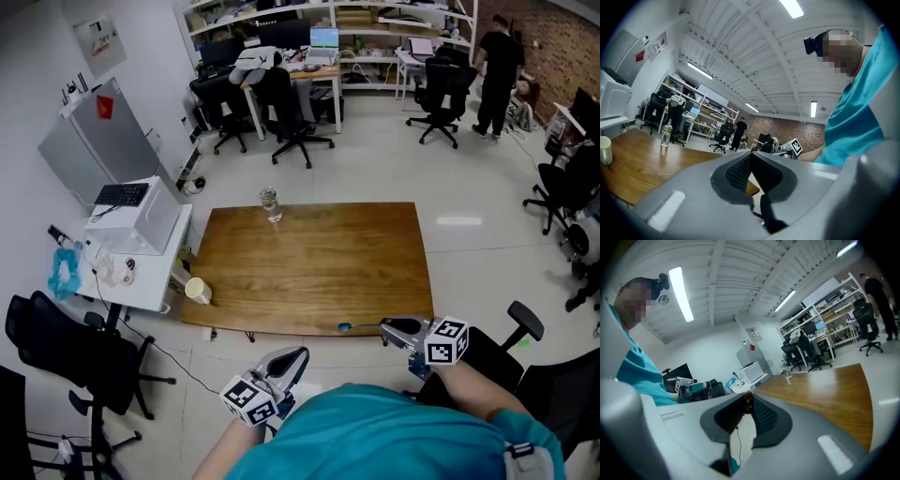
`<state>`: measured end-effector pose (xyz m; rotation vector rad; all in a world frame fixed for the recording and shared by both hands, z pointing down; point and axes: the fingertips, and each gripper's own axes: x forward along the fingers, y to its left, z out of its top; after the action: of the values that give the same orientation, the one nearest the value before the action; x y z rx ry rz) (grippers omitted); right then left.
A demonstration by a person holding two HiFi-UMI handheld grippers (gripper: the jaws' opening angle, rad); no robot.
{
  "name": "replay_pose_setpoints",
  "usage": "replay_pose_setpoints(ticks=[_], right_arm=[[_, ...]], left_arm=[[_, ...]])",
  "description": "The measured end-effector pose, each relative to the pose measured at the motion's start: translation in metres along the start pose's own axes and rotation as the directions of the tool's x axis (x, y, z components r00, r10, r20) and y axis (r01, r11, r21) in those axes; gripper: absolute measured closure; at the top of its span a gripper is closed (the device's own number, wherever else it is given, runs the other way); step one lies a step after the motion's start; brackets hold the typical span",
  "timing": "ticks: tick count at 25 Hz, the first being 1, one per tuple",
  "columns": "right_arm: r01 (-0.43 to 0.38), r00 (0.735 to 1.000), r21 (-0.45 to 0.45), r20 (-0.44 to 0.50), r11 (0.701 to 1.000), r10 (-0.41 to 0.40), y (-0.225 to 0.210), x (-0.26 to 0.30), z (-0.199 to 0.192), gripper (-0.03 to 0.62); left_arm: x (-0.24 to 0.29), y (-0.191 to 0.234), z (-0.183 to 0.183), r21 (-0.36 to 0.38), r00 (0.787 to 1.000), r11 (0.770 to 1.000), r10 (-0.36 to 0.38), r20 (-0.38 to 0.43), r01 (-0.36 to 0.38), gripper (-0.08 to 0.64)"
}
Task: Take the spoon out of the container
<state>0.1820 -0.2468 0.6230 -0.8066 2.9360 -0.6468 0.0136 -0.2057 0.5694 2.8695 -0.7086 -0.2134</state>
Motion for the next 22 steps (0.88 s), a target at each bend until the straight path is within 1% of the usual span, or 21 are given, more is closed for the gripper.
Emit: replay_pose_setpoints(ticks=[3, 8, 10, 13, 17, 22], right_arm=[[0.025, 1.000, 0.011, -0.006, 1.000, -0.025, 0.022, -0.035, -0.009, 0.548], [0.050, 0.999, -0.002, -0.015, 0.999, -0.050, 0.076, -0.049, -0.026, 0.548], [0.060, 0.998, 0.002, -0.012, 0.998, -0.060, 0.089, -0.071, -0.029, 0.548], [0.081, 0.997, -0.003, 0.008, 0.997, -0.081, 0.107, -0.105, -0.022, 0.548], [0.106, 0.994, -0.040, 0.042, 0.994, -0.104, 0.118, -0.157, -0.012, 0.548], [0.145, 0.984, -0.066, 0.116, 0.987, -0.136, 0.115, -0.242, 0.001, 0.548]], left_arm=[[-0.004, -0.045, -0.005, -0.029, 1.000, 0.999, -0.022, -0.001, 0.022, 0.561], [-0.036, -0.080, -0.008, -0.073, 0.998, 0.996, -0.057, 0.013, 0.057, 0.561], [-0.038, -0.099, -0.009, -0.089, 0.998, 0.994, -0.055, 0.032, 0.058, 0.561], [-0.037, -0.129, -0.005, -0.098, 0.997, 0.993, -0.064, 0.051, 0.069, 0.561], [-0.016, -0.171, -0.010, -0.079, 0.994, 0.992, -0.099, 0.042, 0.103, 0.561], [0.037, -0.231, -0.018, -0.067, 0.992, 0.990, -0.121, 0.022, 0.122, 0.561]])
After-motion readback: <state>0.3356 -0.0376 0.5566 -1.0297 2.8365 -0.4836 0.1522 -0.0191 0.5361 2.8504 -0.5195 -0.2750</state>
